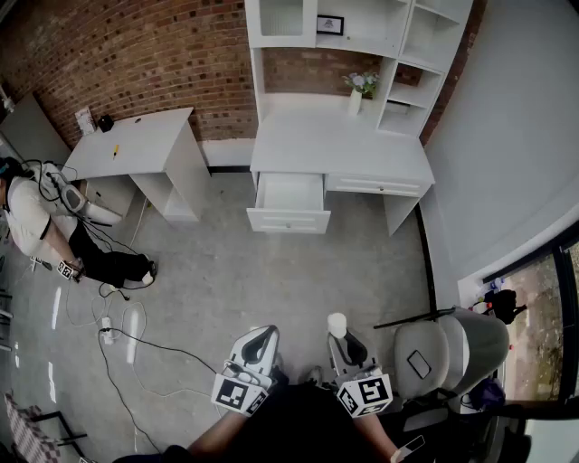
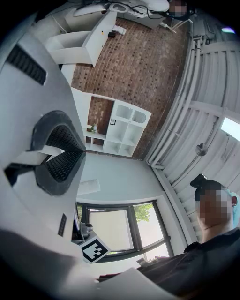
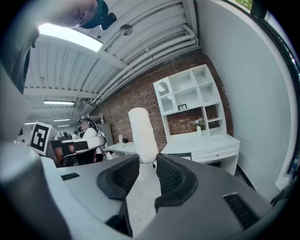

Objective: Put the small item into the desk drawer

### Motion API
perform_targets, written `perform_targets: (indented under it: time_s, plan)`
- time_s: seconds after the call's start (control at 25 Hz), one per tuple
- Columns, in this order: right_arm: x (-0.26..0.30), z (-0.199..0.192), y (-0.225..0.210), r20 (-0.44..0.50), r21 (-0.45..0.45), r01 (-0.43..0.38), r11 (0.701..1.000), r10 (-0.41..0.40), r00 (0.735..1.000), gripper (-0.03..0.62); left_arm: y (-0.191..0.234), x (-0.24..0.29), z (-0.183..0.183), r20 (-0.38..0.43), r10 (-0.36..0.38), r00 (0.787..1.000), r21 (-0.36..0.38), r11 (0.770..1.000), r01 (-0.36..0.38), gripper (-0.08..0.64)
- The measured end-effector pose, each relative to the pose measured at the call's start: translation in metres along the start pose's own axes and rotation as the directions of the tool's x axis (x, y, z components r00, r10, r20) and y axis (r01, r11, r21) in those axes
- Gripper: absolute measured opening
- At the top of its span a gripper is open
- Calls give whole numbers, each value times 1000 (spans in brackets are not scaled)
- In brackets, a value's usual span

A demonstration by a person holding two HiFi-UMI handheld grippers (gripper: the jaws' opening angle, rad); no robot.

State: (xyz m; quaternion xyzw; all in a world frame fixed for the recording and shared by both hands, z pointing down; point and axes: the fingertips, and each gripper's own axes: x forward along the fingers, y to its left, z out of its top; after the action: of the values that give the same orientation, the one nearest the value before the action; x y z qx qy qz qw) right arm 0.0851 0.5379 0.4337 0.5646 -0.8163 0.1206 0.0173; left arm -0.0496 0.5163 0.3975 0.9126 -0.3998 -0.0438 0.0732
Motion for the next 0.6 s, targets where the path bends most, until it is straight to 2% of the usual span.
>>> perform_targets:
  time_s: [0.6]
  plan:
    - [17,1,12,-5,-9,2,1000,-2,1000,130,21,-1,-3,-6,-10,1000,-21,1000,10,23]
